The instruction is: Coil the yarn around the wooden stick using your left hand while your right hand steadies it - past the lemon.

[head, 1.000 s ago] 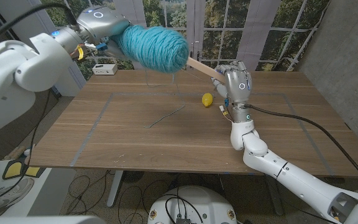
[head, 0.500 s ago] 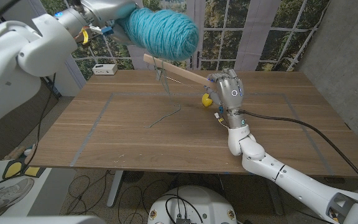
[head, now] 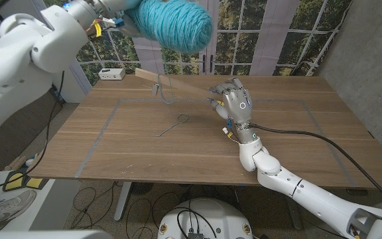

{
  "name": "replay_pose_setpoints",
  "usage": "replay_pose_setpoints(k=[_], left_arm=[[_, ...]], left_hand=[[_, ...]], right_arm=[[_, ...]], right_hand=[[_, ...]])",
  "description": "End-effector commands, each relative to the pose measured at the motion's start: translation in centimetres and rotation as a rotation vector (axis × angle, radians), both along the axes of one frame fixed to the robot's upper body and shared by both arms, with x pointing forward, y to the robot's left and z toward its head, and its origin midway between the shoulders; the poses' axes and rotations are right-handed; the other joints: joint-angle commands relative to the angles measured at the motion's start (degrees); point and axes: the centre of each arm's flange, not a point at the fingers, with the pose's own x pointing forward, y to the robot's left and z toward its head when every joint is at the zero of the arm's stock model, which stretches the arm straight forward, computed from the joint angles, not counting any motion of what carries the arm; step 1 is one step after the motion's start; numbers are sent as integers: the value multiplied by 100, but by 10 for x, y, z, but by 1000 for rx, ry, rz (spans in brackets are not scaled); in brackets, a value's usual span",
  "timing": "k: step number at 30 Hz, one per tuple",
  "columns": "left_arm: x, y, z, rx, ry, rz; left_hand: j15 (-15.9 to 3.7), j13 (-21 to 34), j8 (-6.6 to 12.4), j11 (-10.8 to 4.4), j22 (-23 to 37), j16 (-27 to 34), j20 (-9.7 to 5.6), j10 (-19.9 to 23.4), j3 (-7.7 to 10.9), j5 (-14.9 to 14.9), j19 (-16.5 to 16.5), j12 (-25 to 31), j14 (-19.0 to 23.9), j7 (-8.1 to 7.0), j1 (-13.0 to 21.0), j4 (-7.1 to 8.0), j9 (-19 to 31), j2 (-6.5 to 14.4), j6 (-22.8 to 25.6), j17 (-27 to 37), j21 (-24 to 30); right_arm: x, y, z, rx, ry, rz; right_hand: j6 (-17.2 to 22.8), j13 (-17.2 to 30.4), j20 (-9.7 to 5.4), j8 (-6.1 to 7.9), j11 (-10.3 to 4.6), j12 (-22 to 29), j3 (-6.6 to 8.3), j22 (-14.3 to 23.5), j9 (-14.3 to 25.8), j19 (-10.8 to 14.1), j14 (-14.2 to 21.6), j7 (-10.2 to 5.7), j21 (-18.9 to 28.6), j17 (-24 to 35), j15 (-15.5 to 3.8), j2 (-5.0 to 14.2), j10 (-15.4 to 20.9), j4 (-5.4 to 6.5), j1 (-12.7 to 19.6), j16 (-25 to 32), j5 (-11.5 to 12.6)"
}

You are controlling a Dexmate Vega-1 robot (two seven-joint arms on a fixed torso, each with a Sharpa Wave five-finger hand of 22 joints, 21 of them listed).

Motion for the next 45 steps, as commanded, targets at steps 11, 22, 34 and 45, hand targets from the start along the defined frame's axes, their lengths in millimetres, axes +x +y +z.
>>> replay_pose_setpoints(k=[11, 22, 34, 45], left_arm=[[33, 55, 11, -78, 30, 329], [41, 73, 10, -133, 79, 381], [56, 97, -11, -179, 140, 435], [64, 117, -31, -220, 172, 431]], left_hand=[[-1530, 32, -12, -254, -21, -24, -732, 262, -2, 32, -45, -27, 1486, -25, 1136, 21, 24, 1220, 304, 651, 68], [-1531, 39, -28, -253, -51, -42, -732, 284, -11, 39, -68, -35, 1490, -31, 1130, 26, 28, 1218, 309, 668, 93], [-1529, 52, -39, -265, -80, -58, -728, 293, -18, 46, -82, -46, 1497, -25, 1130, 28, 31, 1220, 326, 684, 122], [-1529, 49, -54, -257, -104, -71, -729, 306, -21, 52, -94, -61, 1504, -17, 1132, 28, 35, 1222, 323, 699, 146]], right_arm=[[-10, -2, 0, 10, -57, 84], [-21, 2, 0, -21, -89, 127], [-19, -16, 8, 100, -79, 135], [-19, -30, 17, 229, -67, 209]], right_hand=[[376, 4, -548, -8, -51, -5, -13, -8, 26, -48, 37, -305, 58, 10, -460, 1028, 122, 21, 1038, -8, 31], [358, 34, -588, -21, -68, -14, -31, -11, 49, -70, 25, -313, 76, 9, -460, 1026, 97, 30, 1041, -20, 32], [374, 18, -595, -34, -69, -39, -47, -14, 55, -73, 30, -313, 109, 10, -460, 1032, 113, 38, 1053, -25, 35], [377, 41, -592, -40, -63, -42, -59, -16, 70, -84, 31, -313, 129, 11, -460, 1032, 108, 42, 1063, -29, 38]])
